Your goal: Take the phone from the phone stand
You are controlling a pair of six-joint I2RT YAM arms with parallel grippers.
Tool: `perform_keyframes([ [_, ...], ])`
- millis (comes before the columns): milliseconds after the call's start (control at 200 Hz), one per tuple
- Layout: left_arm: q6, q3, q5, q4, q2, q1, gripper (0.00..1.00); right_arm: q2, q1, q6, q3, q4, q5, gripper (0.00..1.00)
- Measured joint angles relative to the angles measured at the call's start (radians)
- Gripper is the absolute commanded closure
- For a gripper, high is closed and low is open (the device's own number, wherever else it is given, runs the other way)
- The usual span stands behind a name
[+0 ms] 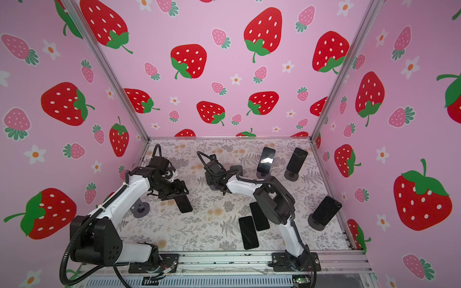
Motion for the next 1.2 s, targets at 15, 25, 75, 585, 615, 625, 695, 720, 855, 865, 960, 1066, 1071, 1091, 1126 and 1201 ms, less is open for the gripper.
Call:
perform_keyframes([
  [15, -0.003, 0.000, -0.001, 0.000, 0.001, -0.005, 0.38, 0.001, 0.000, 0.004, 0.000, -0.002, 0.002, 0.31],
  [25, -0.003, 0.000, -0.002, 0.000, 0.002, -0.007, 0.38, 0.001, 0.000, 0.003, 0.000, -0.003, 0.002, 0.30],
  [75, -0.008, 0.000, -0.002, 0.005, 0.007, -0.021, 0.38, 0.001, 0.000, 0.009, 0.000, -0.009, 0.004, 0.26],
  [585, -0.104, -0.072, -0.056, 0.045, 0.008, -0.237, 0.38, -0.325, -0.016, 0.000, -0.171, 0.014, 0.028, 0.08],
  [615, -0.113, -0.082, -0.060, 0.046, 0.005, -0.257, 0.38, -0.362, -0.018, -0.005, -0.192, 0.020, 0.038, 0.07],
  [625, -0.117, -0.085, -0.062, 0.046, 0.004, -0.262, 0.38, -0.375, -0.019, -0.006, -0.200, 0.026, 0.043, 0.07],
  [695, -0.144, -0.108, -0.069, 0.052, -0.005, -0.307, 0.38, -0.463, -0.026, -0.016, -0.257, 0.051, 0.076, 0.06],
  [720, -0.157, -0.117, -0.073, 0.058, -0.009, -0.323, 0.38, -0.492, -0.029, -0.019, -0.279, 0.058, 0.088, 0.06],
  [855, -0.227, -0.165, -0.089, 0.109, -0.013, -0.415, 0.38, -0.624, -0.056, -0.023, -0.394, 0.095, 0.142, 0.04],
  [865, -0.230, -0.167, -0.090, 0.111, -0.013, -0.420, 0.38, -0.632, -0.058, -0.023, -0.402, 0.097, 0.145, 0.04],
  [960, -0.274, -0.171, -0.089, 0.150, 0.014, -0.491, 0.38, -0.689, -0.078, -0.023, -0.459, 0.108, 0.182, 0.04],
  [1066, -0.307, -0.144, -0.089, 0.166, 0.081, -0.560, 0.39, -0.729, -0.093, -0.023, -0.506, 0.122, 0.211, 0.03],
  [1071, -0.308, -0.140, -0.089, 0.166, 0.087, -0.565, 0.39, -0.730, -0.093, -0.022, -0.508, 0.122, 0.211, 0.03],
  [1091, -0.312, -0.131, -0.088, 0.167, 0.103, -0.580, 0.38, -0.737, -0.095, -0.022, -0.517, 0.126, 0.215, 0.02],
  [1126, -0.317, -0.114, -0.085, 0.166, 0.129, -0.600, 0.38, -0.749, -0.096, -0.021, -0.531, 0.128, 0.222, 0.01],
  [1201, -0.322, -0.068, -0.079, 0.163, 0.187, -0.638, 0.38, -0.771, -0.097, -0.014, -0.555, 0.129, 0.241, 0.00],
])
